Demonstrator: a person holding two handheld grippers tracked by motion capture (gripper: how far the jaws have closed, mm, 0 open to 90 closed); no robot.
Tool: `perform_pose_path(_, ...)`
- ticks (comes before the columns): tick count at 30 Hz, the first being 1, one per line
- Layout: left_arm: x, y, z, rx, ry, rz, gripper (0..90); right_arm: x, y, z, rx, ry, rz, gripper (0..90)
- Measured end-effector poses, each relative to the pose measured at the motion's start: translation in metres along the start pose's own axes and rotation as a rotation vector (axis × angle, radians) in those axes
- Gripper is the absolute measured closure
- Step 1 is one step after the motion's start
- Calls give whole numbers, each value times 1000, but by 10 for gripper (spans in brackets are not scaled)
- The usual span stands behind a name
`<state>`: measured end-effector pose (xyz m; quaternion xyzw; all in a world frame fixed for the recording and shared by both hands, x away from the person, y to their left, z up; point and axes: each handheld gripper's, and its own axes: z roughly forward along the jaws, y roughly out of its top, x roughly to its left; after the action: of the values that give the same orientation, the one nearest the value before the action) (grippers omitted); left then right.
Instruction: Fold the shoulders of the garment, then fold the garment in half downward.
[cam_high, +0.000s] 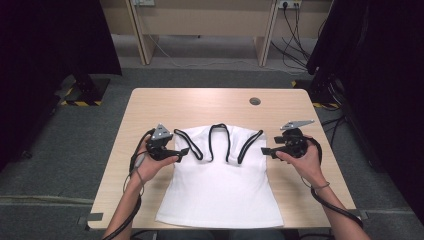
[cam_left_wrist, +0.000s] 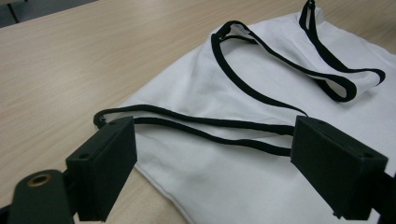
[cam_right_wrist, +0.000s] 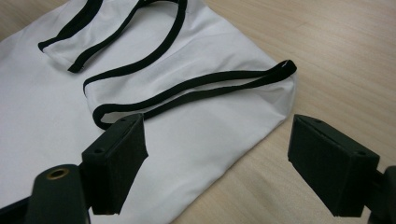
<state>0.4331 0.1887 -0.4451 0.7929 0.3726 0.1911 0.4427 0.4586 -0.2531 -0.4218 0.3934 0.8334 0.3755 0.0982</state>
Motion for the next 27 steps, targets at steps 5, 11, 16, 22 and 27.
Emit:
perform_pose_path(5, 4, -2, -2, 0, 8, -2, 143, -3, 0, -1, 9, -11, 4, 199)
perform_pose_path(11, 31, 5, 3, 22, 41, -27, 165, -19, 12, -1, 29, -45, 23, 235)
perform_pose_path(16, 56, 12, 20, 67, 62, -81, 198, -35, 22, 2, 36, -56, 54, 284)
perform_pose_path(22, 79, 21, 46, 135, 79, -100, 232, -51, 34, 17, 65, -70, 84, 328)
perform_pose_path(27, 86, 23, 60, 158, 58, -104, 258, -51, 42, 41, 111, -73, 78, 378)
